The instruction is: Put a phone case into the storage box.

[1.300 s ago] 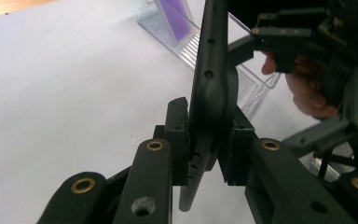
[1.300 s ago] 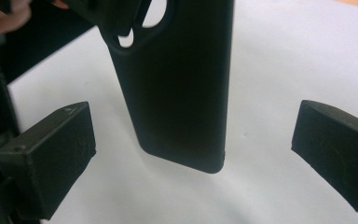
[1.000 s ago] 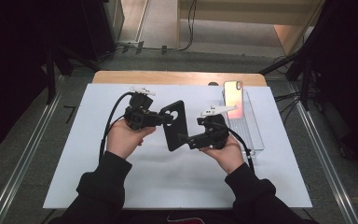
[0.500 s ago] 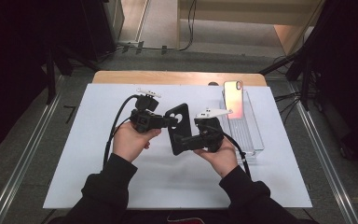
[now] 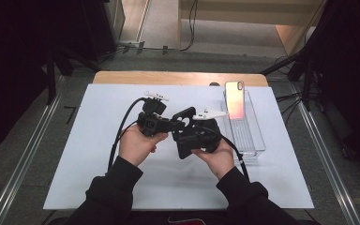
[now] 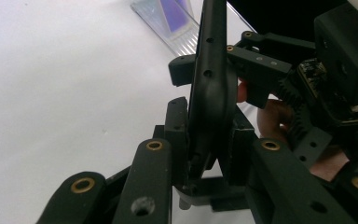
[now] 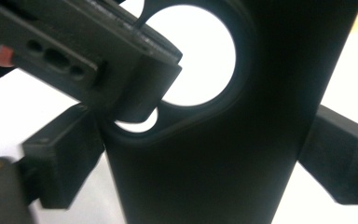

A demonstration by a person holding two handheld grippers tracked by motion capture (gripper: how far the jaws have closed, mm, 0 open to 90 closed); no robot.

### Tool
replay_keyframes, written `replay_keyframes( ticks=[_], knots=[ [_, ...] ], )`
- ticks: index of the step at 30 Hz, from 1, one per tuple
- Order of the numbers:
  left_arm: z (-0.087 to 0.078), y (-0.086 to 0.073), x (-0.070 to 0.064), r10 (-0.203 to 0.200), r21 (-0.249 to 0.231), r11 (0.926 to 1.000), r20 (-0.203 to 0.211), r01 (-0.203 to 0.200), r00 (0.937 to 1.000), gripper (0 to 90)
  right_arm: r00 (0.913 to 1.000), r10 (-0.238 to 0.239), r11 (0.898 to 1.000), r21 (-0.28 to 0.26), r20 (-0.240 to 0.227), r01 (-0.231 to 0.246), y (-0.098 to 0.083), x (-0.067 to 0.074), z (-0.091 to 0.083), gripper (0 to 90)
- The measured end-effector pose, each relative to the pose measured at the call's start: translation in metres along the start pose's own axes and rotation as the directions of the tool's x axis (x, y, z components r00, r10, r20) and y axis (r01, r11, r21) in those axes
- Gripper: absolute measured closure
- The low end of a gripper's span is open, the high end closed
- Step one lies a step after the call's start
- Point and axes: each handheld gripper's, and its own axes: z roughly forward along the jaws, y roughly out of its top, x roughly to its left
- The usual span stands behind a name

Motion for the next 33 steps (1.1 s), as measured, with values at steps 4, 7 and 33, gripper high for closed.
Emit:
replay_keyframes(
  ticks=[4,7,33],
  knots=[
    [-0.002,0.000,0.002,0.005,-0.001,1.0000,0.016,-0.005,0.9999,75.9,0.9996,-0.028,1.000,-0.013,0.004,0.028,0.000,0.001,-0.002,12.1],
    [-0.003,0.001,0.001,0.008,-0.006,0.9999,0.021,-0.008,0.9997,75.5,0.9996,-0.029,0.999,-0.019,-0.002,0.029,0.001,0.002,-0.003,12.6],
    [-0.030,-0.010,0.014,0.078,-0.030,0.9967,0.069,-0.076,0.9946,33.6,0.9999,0.015,1.000,0.025,0.002,-0.015,0.000,-0.026,-0.005,13.0]
  ],
)
